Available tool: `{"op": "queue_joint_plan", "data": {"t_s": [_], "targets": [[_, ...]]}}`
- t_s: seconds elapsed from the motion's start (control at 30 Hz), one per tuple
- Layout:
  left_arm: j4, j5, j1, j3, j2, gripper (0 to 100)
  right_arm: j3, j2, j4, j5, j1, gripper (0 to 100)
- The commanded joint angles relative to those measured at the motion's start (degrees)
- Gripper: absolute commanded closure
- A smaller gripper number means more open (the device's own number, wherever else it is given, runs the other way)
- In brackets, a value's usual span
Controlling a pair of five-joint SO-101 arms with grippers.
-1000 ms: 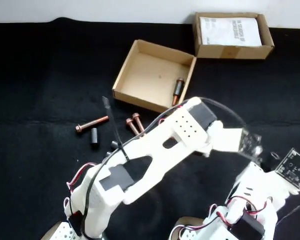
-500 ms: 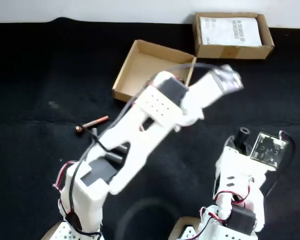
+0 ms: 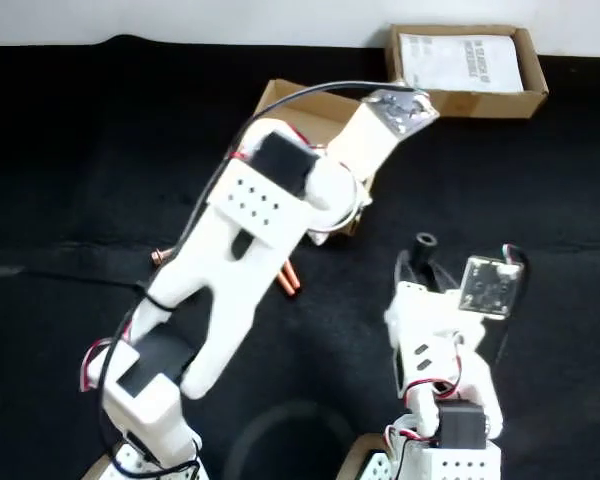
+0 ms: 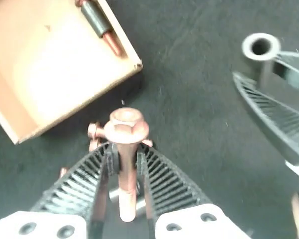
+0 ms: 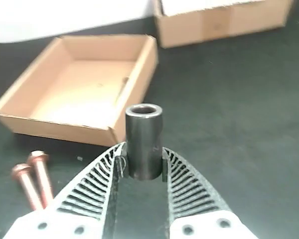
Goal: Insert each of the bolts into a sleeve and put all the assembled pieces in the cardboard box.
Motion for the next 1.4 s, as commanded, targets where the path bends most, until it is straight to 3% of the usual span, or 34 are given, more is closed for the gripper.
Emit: {"op": "queue_joint_plan", "data": {"t_s": [0.0, 0.2, 0.53, 0.8, 1.03, 1.27, 1.37], "targets": [[0.70, 3.16, -2.07, -2.42, -7.34, 99, 1.01, -0.66, -4.79, -0.70, -4.88, 99.2], [-5.89, 12.48, -6.73, -2.42, -12.62, 99, 5.05, -0.66, -10.24, -0.70, -11.03, 99.2], [-9.67, 34.29, -9.54, 3.38, -12.70, 99, 12.62, -0.75, -25.98, -0.70, -13.58, 99.2], [-30.68, 40.26, -9.10, 16.48, -13.14, 99, 12.97, -0.66, -27.56, -0.70, -14.55, 99.2], [-55.74, 38.95, -7.08, 29.58, -15.43, 99, 12.97, -0.66, -27.56, -0.70, -14.55, 99.2], [-76.66, 23.56, 0.40, 52.70, -30.20, 99, 12.97, -0.66, -27.65, -0.70, -14.55, 99.2], [-80.26, 18.37, 3.56, 61.93, -38.11, 99, 12.97, -0.66, -27.65, -0.70, -14.55, 99.2]]}}
